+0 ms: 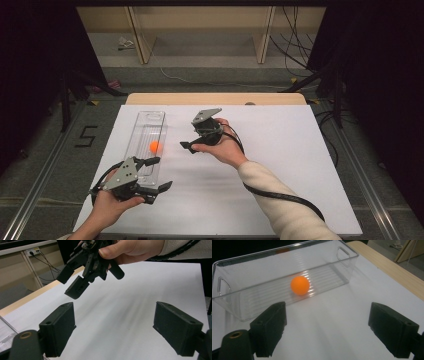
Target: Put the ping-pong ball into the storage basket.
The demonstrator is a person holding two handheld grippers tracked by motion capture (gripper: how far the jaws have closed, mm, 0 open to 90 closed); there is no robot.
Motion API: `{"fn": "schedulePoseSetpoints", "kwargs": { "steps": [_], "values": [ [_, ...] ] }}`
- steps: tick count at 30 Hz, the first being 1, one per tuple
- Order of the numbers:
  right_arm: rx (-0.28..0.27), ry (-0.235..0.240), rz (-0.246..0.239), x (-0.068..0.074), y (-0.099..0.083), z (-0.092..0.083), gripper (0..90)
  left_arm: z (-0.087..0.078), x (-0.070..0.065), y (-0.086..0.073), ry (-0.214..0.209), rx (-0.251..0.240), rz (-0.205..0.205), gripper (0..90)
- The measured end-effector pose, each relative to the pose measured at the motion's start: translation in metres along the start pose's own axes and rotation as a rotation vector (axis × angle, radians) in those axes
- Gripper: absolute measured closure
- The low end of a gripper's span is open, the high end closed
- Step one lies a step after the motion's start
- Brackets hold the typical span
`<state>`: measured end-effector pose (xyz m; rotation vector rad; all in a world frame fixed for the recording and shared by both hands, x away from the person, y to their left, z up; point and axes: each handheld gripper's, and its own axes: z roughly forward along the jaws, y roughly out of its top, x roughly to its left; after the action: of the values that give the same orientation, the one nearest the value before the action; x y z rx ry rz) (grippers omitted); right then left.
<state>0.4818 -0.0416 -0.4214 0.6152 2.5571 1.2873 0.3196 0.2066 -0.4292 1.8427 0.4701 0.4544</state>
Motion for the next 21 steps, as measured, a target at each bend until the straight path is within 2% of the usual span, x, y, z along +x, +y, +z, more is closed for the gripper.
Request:
{"fn": "schedulePoseSetpoints", "kwargs": {
  "steps": [21],
  "values": [
    [0.006, -0.023, 0.033, -0.009, -0.019, -0.022, 16.2, 0.000, 0.000, 0.000, 0.001, 0.000, -0.003, 17.0]
  ]
}}
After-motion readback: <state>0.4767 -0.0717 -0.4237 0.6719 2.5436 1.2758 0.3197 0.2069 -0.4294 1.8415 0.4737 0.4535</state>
